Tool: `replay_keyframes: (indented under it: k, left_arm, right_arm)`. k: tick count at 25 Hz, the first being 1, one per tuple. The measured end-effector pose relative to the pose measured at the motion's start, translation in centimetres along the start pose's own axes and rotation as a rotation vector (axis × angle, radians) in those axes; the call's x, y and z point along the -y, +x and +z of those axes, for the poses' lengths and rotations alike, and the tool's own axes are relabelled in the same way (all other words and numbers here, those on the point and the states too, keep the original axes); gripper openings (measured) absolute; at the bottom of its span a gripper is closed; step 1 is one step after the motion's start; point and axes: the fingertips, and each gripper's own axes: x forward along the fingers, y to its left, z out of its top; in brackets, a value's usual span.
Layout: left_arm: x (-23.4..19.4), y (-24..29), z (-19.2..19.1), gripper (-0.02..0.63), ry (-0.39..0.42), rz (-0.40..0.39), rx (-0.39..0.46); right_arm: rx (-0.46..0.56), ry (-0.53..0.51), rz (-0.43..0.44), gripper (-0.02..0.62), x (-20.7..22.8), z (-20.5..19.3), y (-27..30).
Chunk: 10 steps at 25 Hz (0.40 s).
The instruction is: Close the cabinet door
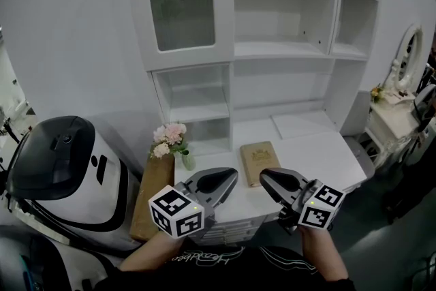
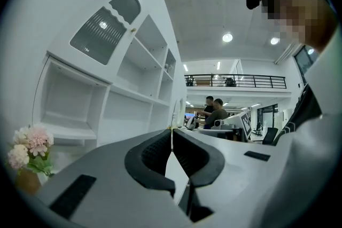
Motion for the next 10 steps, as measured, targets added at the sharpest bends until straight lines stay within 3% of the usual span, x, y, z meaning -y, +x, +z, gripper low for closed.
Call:
replay_keyframes:
  k: [10]
  left_arm:
    - [-0.30,0.19,0.75,0.029,0.019,0.008,0.020]
  right_arm:
    - [0.012,-0.015,0.003,0.054,-0.05,0.41,0.20]
